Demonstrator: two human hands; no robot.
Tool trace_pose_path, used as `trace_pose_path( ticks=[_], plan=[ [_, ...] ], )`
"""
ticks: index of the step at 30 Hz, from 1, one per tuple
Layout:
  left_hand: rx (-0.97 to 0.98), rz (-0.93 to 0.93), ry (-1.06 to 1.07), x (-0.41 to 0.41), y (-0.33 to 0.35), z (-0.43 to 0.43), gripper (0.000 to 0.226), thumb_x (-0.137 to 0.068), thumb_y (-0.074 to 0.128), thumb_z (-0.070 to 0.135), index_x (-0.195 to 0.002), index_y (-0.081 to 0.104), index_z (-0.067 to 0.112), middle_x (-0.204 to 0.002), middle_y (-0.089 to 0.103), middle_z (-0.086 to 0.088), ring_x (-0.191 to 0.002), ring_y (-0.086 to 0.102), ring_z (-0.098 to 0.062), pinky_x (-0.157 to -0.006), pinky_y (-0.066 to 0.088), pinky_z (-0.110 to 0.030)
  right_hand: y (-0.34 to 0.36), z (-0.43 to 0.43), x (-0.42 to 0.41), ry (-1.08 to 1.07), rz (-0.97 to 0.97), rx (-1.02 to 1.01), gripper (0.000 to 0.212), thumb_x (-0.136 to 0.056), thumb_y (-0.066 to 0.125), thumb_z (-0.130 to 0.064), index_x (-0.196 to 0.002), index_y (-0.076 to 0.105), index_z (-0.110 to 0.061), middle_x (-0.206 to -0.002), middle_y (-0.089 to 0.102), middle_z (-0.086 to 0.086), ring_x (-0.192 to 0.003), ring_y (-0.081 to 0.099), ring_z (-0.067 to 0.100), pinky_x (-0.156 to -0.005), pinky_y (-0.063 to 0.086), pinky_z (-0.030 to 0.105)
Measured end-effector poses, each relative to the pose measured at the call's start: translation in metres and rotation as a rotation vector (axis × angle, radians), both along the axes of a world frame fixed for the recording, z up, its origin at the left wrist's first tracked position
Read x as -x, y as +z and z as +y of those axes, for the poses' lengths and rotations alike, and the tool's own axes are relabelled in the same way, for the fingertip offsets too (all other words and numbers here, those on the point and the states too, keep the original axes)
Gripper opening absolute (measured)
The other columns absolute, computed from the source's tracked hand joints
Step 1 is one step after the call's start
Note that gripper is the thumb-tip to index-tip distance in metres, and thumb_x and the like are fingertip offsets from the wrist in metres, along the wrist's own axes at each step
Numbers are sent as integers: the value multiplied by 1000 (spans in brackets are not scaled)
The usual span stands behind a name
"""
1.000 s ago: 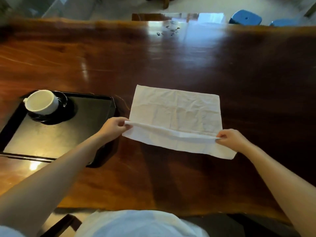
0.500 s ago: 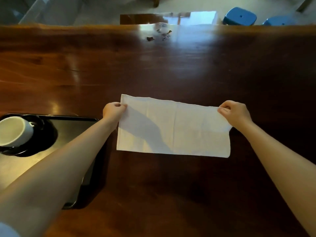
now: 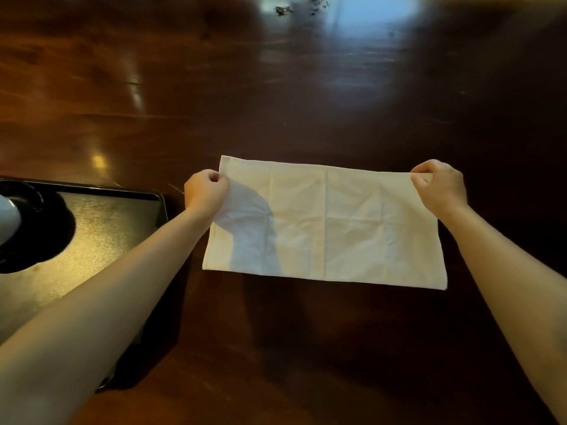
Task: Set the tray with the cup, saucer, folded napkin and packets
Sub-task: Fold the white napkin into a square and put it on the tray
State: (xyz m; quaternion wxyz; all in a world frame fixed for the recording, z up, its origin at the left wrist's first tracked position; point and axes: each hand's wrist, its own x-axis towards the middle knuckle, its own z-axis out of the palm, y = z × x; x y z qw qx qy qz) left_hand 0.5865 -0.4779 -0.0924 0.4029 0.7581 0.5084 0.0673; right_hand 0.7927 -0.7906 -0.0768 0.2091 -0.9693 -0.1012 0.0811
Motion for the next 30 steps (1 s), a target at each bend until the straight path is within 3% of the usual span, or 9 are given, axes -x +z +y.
trace_pose_path(
  ticks=[5,8,12,17,20,22,24,26,30],
  plan=[
    [-184,75,-126,-8,1,5,28,-91,52,31,-110,56,11,-96,58,-3,-81,56,-17,-74,51,-35,-17,-7,6,-52,39,44,33,-91,50,-23,-119,54,-5,-121,50,19,-105,53,35,-82,44,42],
    [-311,129,-196,-20,-1,13,36,-88,54,29,-119,51,10,-118,53,-11,-105,53,-27,-84,50,-38,-20,-12,5,-100,-9,112,37,-93,45,-29,-120,53,-4,-123,46,23,-111,48,37,-85,45,46],
    [-169,208,-148,-42,1,24,44,-85,59,23,-126,48,9,-130,46,-14,-112,52,-29,-84,48,-35,-15,-15,-3,-228,92,30,45,-92,50,-35,-125,48,-5,-130,42,20,-112,50,34,-85,46,42],
    [44,261,-189,-53,17,35,35,-83,64,17,-116,60,6,-113,57,-10,-101,54,-23,-75,47,-32,-8,-18,-20,-317,390,-184,34,-87,59,-34,-109,59,-8,-107,64,11,-95,62,26,-68,47,34],
    [168,238,-274,-51,24,40,33,-88,62,28,-115,63,9,-115,58,-8,-106,52,-23,-77,44,-31,-4,-22,-22,-324,484,-215,32,-87,60,-33,-105,63,-6,-101,68,11,-88,63,23,-79,53,41],
    [173,221,-326,-48,26,42,29,-89,62,27,-111,65,9,-111,61,-9,-101,55,-22,-74,44,-30,-3,-24,-22,-336,484,-221,33,-87,61,-30,-112,62,-8,-102,67,8,-94,63,23,-87,52,44],
    [154,193,-346,-45,26,42,27,-89,61,21,-110,66,6,-104,64,-10,-94,59,-21,-72,47,-29,-3,-29,-20,-304,452,-266,23,-88,60,-27,-105,64,-11,-99,67,6,-97,63,24,-92,49,46],
    [177,145,-337,-42,28,40,25,-89,62,18,-109,65,4,-100,64,-10,-90,60,-21,-73,48,-29,-1,-35,-15,-256,425,-362,14,-89,60,-22,-99,65,-14,-95,67,4,-96,63,23,-92,49,45],
    [183,71,-329,-33,31,40,25,-88,63,17,-109,65,4,-101,63,-10,-85,61,-18,-69,48,-25,1,-44,-6,-218,400,-515,18,-88,62,-16,-104,64,-10,-96,66,4,-97,64,24,-91,51,43]
  ],
)
